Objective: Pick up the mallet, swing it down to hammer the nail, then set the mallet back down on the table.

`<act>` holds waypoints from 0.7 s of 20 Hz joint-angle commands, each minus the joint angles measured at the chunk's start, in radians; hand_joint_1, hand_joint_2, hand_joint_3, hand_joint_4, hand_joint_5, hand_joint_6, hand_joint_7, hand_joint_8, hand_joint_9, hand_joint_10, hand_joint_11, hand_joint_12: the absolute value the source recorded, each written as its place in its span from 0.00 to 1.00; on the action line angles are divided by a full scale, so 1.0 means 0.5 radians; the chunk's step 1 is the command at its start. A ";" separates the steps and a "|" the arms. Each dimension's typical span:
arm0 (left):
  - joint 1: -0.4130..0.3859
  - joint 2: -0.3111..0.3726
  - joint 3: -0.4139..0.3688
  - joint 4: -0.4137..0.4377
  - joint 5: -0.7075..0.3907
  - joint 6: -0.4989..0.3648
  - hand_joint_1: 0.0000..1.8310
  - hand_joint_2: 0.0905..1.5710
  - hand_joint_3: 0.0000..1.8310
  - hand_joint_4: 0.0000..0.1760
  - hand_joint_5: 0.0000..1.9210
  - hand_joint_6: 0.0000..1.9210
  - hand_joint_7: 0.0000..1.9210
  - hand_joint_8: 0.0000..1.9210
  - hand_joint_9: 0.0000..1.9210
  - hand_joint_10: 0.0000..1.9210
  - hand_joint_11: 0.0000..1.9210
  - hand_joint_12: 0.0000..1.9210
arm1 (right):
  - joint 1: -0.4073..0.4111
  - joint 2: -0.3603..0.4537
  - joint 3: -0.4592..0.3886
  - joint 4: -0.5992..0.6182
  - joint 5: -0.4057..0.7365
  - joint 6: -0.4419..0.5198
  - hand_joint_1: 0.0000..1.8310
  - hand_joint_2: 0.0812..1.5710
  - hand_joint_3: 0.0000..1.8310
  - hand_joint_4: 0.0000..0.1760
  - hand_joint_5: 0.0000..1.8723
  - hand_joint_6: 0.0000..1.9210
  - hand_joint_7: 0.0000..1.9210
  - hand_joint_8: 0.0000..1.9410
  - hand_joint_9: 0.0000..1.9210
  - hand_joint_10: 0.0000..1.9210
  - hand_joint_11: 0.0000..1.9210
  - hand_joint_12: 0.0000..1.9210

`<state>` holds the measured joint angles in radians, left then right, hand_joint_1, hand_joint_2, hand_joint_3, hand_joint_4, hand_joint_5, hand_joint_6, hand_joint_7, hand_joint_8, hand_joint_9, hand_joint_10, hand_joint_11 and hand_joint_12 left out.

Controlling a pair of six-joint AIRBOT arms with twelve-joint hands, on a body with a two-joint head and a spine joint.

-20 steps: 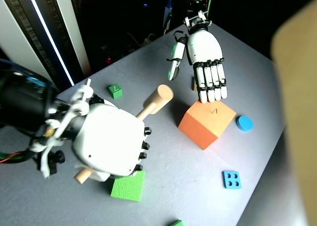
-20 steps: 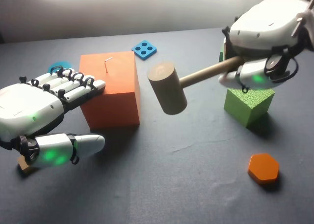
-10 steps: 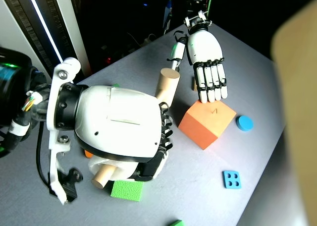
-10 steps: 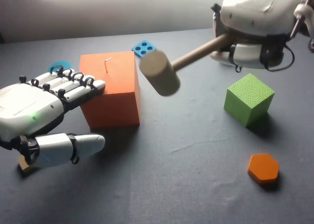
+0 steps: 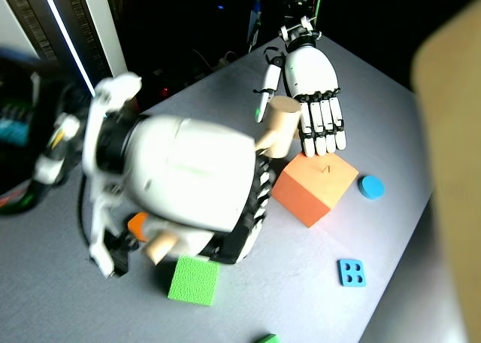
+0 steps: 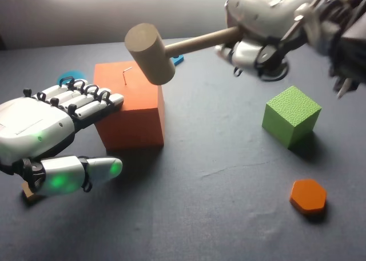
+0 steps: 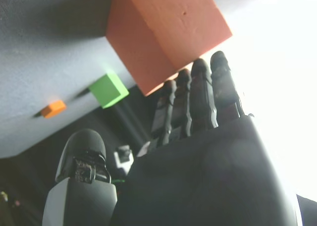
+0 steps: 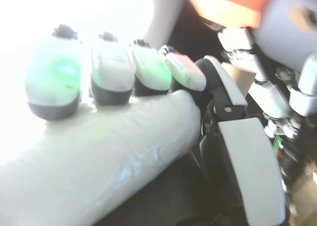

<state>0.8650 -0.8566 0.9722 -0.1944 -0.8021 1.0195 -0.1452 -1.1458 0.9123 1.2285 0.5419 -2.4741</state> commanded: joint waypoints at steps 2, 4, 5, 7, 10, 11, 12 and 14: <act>-0.002 0.000 0.007 0.000 -0.150 -0.009 0.00 0.79 0.00 0.00 0.04 0.00 0.07 0.00 0.05 0.00 0.01 0.01 | -0.022 -0.066 0.010 -0.081 0.382 -0.014 0.08 1.00 0.03 0.00 0.65 1.00 0.76 1.00 0.80 1.00 0.81 1.00; -0.002 0.000 0.007 0.000 -0.150 -0.009 0.00 0.79 0.00 0.00 0.04 0.00 0.07 0.00 0.06 0.00 0.01 0.01 | -0.045 -0.195 0.080 -0.067 0.510 0.019 0.08 1.00 0.03 0.00 0.65 1.00 0.76 1.00 0.80 1.00 0.81 1.00; -0.002 0.000 0.008 0.000 -0.150 -0.009 0.00 0.79 0.00 0.00 0.04 0.00 0.07 0.00 0.06 0.00 0.01 0.01 | -0.045 -0.229 0.110 -0.062 0.520 0.021 0.08 1.00 0.03 0.00 0.65 1.00 0.76 1.00 0.80 1.00 0.81 1.00; -0.002 0.000 0.009 0.000 -0.150 -0.008 0.00 0.79 0.00 0.00 0.03 0.00 0.06 0.00 0.05 0.00 0.00 0.01 | -0.030 -0.301 0.187 -0.022 0.497 0.044 0.07 1.00 0.03 0.00 0.67 1.00 0.78 1.00 0.82 1.00 0.82 1.00; -0.002 0.000 0.012 0.000 -0.138 -0.007 0.00 0.79 0.00 0.00 0.03 0.00 0.07 0.00 0.05 0.00 0.01 0.01 | 0.009 -0.395 0.287 0.015 0.453 0.058 0.08 1.00 0.03 0.00 0.68 1.00 0.79 1.00 0.83 1.00 0.83 1.00; -0.002 0.000 0.013 0.000 -0.133 -0.007 0.00 0.79 0.00 0.00 0.03 0.00 0.06 0.00 0.05 0.00 0.01 0.01 | 0.022 -0.419 0.311 0.015 0.453 0.066 0.08 1.00 0.03 0.00 0.69 1.00 0.79 1.00 0.83 1.00 0.83 1.00; -0.003 0.000 0.014 0.000 -0.128 -0.007 0.00 0.80 0.00 0.00 0.03 0.00 0.06 0.00 0.05 0.00 0.01 0.01 | 0.043 -0.450 0.338 0.017 0.453 0.070 0.09 1.00 0.03 0.00 0.69 1.00 0.79 1.00 0.83 1.00 0.83 1.00; -0.005 -0.001 0.015 0.000 -0.121 -0.005 0.00 0.79 0.00 0.00 0.03 0.00 0.07 0.00 0.05 0.00 0.00 0.01 | 0.072 -0.489 0.368 0.018 0.448 0.076 0.09 1.00 0.03 0.00 0.69 1.00 0.79 1.00 0.83 1.00 0.84 1.00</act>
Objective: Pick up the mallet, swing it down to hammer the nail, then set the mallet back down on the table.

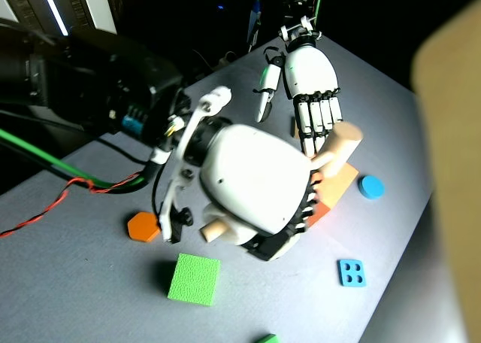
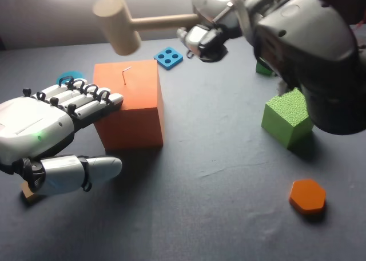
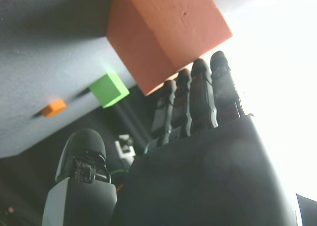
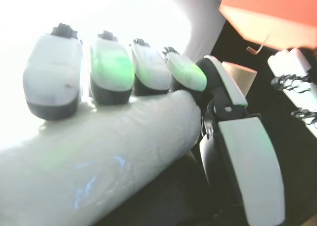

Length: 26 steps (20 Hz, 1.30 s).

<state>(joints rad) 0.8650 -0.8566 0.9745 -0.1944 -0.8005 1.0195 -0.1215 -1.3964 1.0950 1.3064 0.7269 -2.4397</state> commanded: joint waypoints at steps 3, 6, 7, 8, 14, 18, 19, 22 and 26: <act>-0.007 -0.001 0.012 0.000 -0.117 -0.003 0.00 0.79 0.00 0.00 0.03 0.00 0.07 0.00 0.05 0.00 0.00 0.01 | 0.050 -0.020 0.044 -0.134 0.084 0.040 0.09 1.00 0.03 0.00 0.69 1.00 0.79 1.00 0.83 1.00 0.84 1.00; -0.007 -0.002 0.013 0.000 -0.115 0.001 0.00 0.80 0.00 0.00 0.04 0.00 0.05 0.00 0.04 0.00 0.00 0.00 | 0.033 -0.076 0.120 -0.135 0.047 0.058 0.09 1.00 0.03 0.00 0.70 1.00 0.80 1.00 0.84 1.00 0.85 1.00; -0.007 -0.002 0.013 0.000 -0.113 0.001 0.00 0.80 0.00 0.00 0.02 0.00 0.06 0.00 0.04 0.00 0.00 0.00 | 0.011 -0.105 0.155 -0.135 0.020 0.065 0.09 1.00 0.03 0.00 0.70 1.00 0.80 1.00 0.84 1.00 0.85 1.00; -0.007 -0.002 0.013 0.000 -0.113 0.001 0.00 0.80 0.00 0.00 0.03 0.00 0.07 0.01 0.05 0.01 0.01 0.01 | -0.020 -0.134 0.194 -0.136 -0.013 0.065 0.09 1.00 0.03 0.00 0.70 1.00 0.81 1.00 0.84 1.00 0.84 1.00; -0.012 -0.012 0.021 0.000 -0.107 0.003 0.00 0.80 0.00 0.00 0.02 0.00 0.06 0.00 0.05 0.00 0.02 0.01 | -0.292 -0.186 0.286 -0.258 -0.053 0.060 0.10 1.00 0.03 0.00 0.68 1.00 0.80 1.00 0.84 1.00 0.85 1.00; -0.012 -0.012 0.021 0.000 -0.107 0.003 0.00 0.80 0.00 0.00 0.04 0.00 0.07 0.00 0.06 0.00 0.00 0.13 | -0.231 -0.131 0.257 -0.257 -0.076 0.129 0.09 1.00 0.03 0.00 0.69 1.00 0.81 1.00 0.85 1.00 0.86 1.00; -0.012 -0.012 0.021 0.000 -0.107 0.003 0.00 0.80 0.00 0.00 0.04 0.00 0.07 0.00 0.06 0.00 0.00 0.13 | -0.201 -0.097 0.226 -0.257 -0.077 0.149 0.09 1.00 0.03 0.00 0.69 1.00 0.81 1.00 0.85 1.00 0.86 1.00; -0.012 -0.012 0.021 0.000 -0.107 0.003 0.00 0.80 0.00 0.00 0.04 0.00 0.07 0.00 0.06 0.00 0.00 0.09 | -0.145 0.002 0.126 -0.268 -0.095 0.163 0.07 1.00 0.04 0.00 0.69 1.00 0.80 1.00 0.84 1.00 0.85 1.00; -0.015 -0.012 0.019 0.000 -0.107 0.002 0.00 0.80 0.00 0.00 0.04 0.00 0.08 0.00 0.07 0.00 0.00 0.09 | -0.153 0.244 -0.026 -0.791 -0.253 0.455 0.07 1.00 0.04 0.00 0.68 1.00 0.79 1.00 0.83 1.00 0.84 1.00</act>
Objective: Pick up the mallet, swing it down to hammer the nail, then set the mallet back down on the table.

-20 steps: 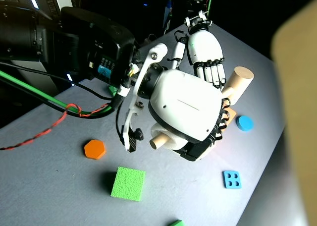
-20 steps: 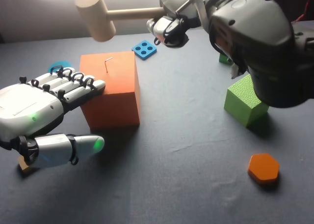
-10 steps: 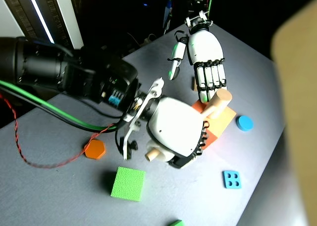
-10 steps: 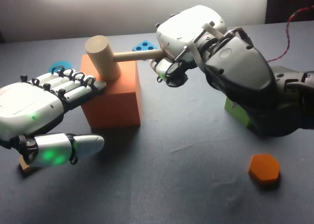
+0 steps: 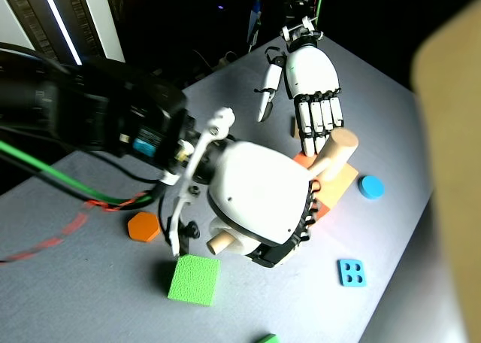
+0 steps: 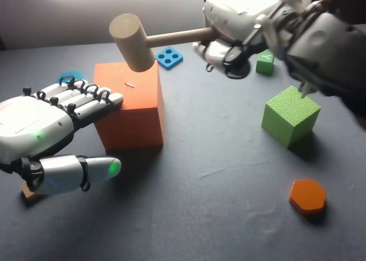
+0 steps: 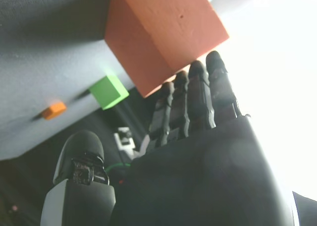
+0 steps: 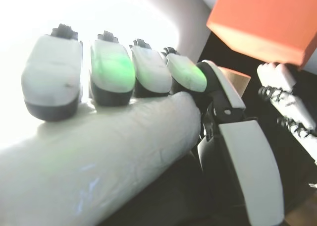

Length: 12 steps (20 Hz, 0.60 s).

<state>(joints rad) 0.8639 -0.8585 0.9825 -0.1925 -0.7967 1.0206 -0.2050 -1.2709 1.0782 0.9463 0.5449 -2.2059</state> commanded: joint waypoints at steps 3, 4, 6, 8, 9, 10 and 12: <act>-0.014 -0.008 0.003 -0.003 -0.115 -0.005 0.00 0.80 0.00 0.00 0.05 0.00 0.08 0.00 0.06 0.00 0.00 0.08 | -0.023 0.167 -0.051 -0.507 -0.009 0.293 0.11 1.00 0.03 0.00 0.67 1.00 0.78 1.00 0.82 1.00 0.84 1.00; -0.015 -0.008 0.002 -0.003 -0.115 -0.006 0.00 0.80 0.00 0.00 0.05 0.00 0.08 0.00 0.06 0.00 0.00 0.08 | -0.034 0.207 -0.061 -0.636 -0.038 0.395 0.11 1.00 0.03 0.00 0.67 1.00 0.78 1.00 0.82 1.00 0.84 1.00; -0.024 -0.008 -0.001 -0.003 -0.115 -0.009 0.00 0.80 0.00 0.00 0.05 0.00 0.08 0.00 0.06 0.00 0.00 0.05 | -0.054 0.301 -0.063 -0.977 -0.204 0.689 0.13 1.00 0.04 0.00 0.66 1.00 0.76 1.00 0.80 1.00 0.82 1.00; -0.031 -0.007 -0.001 -0.003 -0.115 -0.012 0.00 0.80 0.00 0.00 0.05 0.00 0.08 0.00 0.06 0.00 0.00 0.05 | -0.068 0.327 -0.056 -1.161 -0.308 0.884 0.13 1.00 0.04 0.00 0.66 1.00 0.76 1.00 0.80 1.00 0.82 1.00; -0.039 -0.007 -0.001 -0.003 -0.115 -0.014 0.00 0.80 0.00 0.00 0.06 0.00 0.08 0.00 0.07 0.00 0.00 0.06 | -0.083 0.337 -0.052 -1.333 -0.367 1.046 0.13 1.00 0.03 0.00 0.66 1.00 0.75 1.00 0.79 1.00 0.82 1.00; -0.045 -0.007 -0.002 -0.003 -0.115 -0.016 0.00 0.80 0.00 0.00 0.06 0.00 0.08 0.00 0.07 0.00 0.00 0.06 | -0.100 0.340 -0.051 -1.429 -0.381 1.123 0.13 1.00 0.03 0.00 0.66 1.00 0.75 1.00 0.79 1.00 0.82 1.00; -0.071 -0.007 -0.002 -0.003 -0.107 -0.017 0.00 0.80 0.00 0.00 0.05 0.00 0.07 0.00 0.06 0.00 0.00 0.06 | -0.142 0.331 -0.048 -1.606 -0.413 1.239 0.14 1.00 0.01 0.00 0.68 1.00 0.77 1.00 0.80 1.00 0.81 1.00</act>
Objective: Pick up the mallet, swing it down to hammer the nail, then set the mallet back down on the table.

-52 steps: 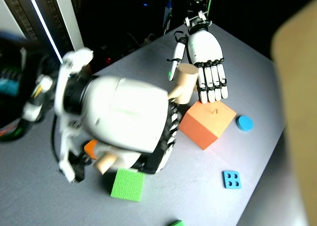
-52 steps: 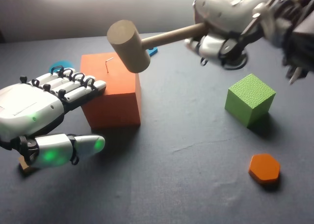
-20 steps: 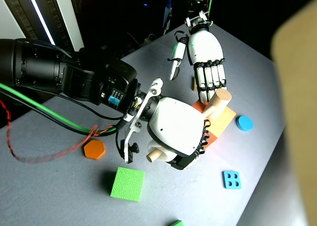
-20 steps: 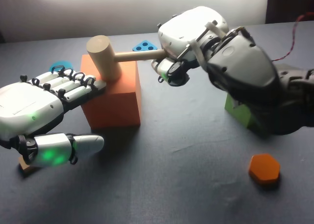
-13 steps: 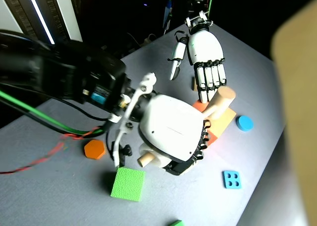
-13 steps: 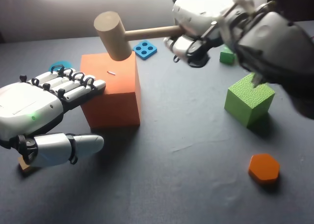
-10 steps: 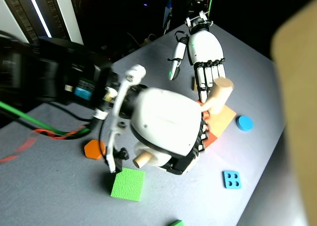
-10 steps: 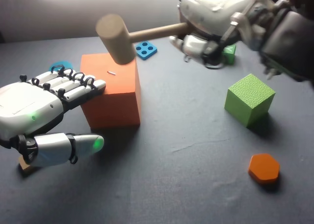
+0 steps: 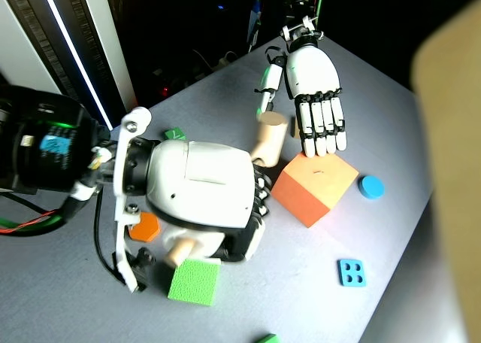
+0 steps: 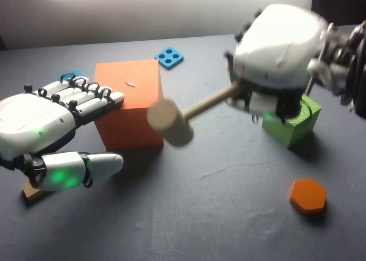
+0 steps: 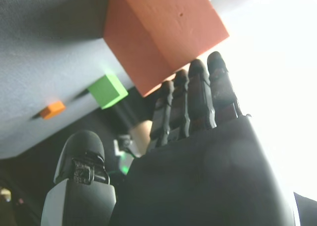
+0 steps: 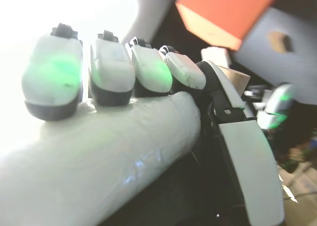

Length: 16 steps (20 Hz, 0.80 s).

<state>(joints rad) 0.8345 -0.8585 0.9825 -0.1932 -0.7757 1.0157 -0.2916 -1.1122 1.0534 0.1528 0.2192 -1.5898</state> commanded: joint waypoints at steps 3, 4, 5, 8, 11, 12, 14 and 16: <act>-0.045 -0.005 -0.003 -0.002 -0.136 -0.007 0.00 0.80 0.00 0.00 0.04 0.00 0.07 0.00 0.06 0.00 0.00 0.09 | -0.001 -0.025 0.016 -0.048 0.200 0.039 0.14 1.00 0.00 0.00 0.68 1.00 0.78 1.00 0.81 1.00 0.82 1.00; -0.054 -0.002 -0.005 -0.002 -0.134 -0.007 0.00 0.80 0.00 0.00 0.04 0.00 0.07 0.00 0.06 0.00 0.00 0.08 | -0.012 -0.047 0.030 -0.101 0.185 0.097 0.14 1.00 0.00 0.00 0.68 1.00 0.78 1.00 0.82 1.00 0.82 1.00; -0.064 0.005 -0.007 -0.002 -0.132 -0.007 0.00 0.80 0.00 0.00 0.04 0.00 0.07 0.00 0.06 0.00 0.00 0.09 | -0.030 -0.077 0.046 -0.153 0.183 0.118 0.17 0.99 0.00 0.00 0.68 1.00 0.79 1.00 0.82 1.00 0.82 1.00; -0.090 0.042 -0.024 -0.002 -0.107 -0.019 0.00 0.80 0.00 0.00 0.02 0.00 0.06 0.00 0.05 0.00 0.00 0.05 | -0.066 -0.216 0.110 -0.175 0.129 0.088 0.16 0.99 0.00 0.00 0.67 1.00 0.78 1.00 0.82 1.00 0.82 1.00; -0.104 0.076 -0.040 -0.002 -0.107 -0.023 0.00 0.80 0.00 0.00 0.04 0.00 0.08 0.00 0.07 0.00 0.00 0.12 | -0.083 -0.293 0.146 -0.175 0.121 0.050 0.18 0.98 0.00 0.00 0.65 1.00 0.74 1.00 0.76 1.00 0.78 1.00; -0.110 0.088 -0.047 -0.002 -0.107 -0.023 0.00 0.80 0.00 0.00 0.04 0.00 0.08 0.00 0.07 0.00 0.00 0.11 | -0.089 -0.320 0.159 -0.175 0.121 0.035 0.18 0.98 0.00 0.00 0.65 1.00 0.73 1.00 0.76 1.00 0.78 1.00; -0.127 0.130 -0.073 -0.002 -0.107 -0.026 0.00 0.80 0.00 0.00 0.04 0.00 0.08 0.00 0.07 0.00 0.00 0.12 | -0.111 -0.401 0.214 -0.175 0.112 0.010 0.27 0.95 0.00 0.00 0.63 1.00 0.71 1.00 0.73 1.00 0.77 1.00; -0.148 0.171 -0.099 -0.002 -0.106 -0.030 0.00 0.80 0.00 0.00 0.03 0.00 0.07 0.00 0.06 0.00 0.00 0.09 | -0.131 -0.473 0.267 -0.175 0.102 -0.027 0.26 0.94 0.00 0.00 0.63 1.00 0.69 1.00 0.71 1.00 0.75 1.00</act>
<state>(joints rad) 0.7704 -0.7811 0.9310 -0.1913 -0.7166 1.0035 -0.3653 -1.3586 1.1896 0.0700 0.1627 -1.5986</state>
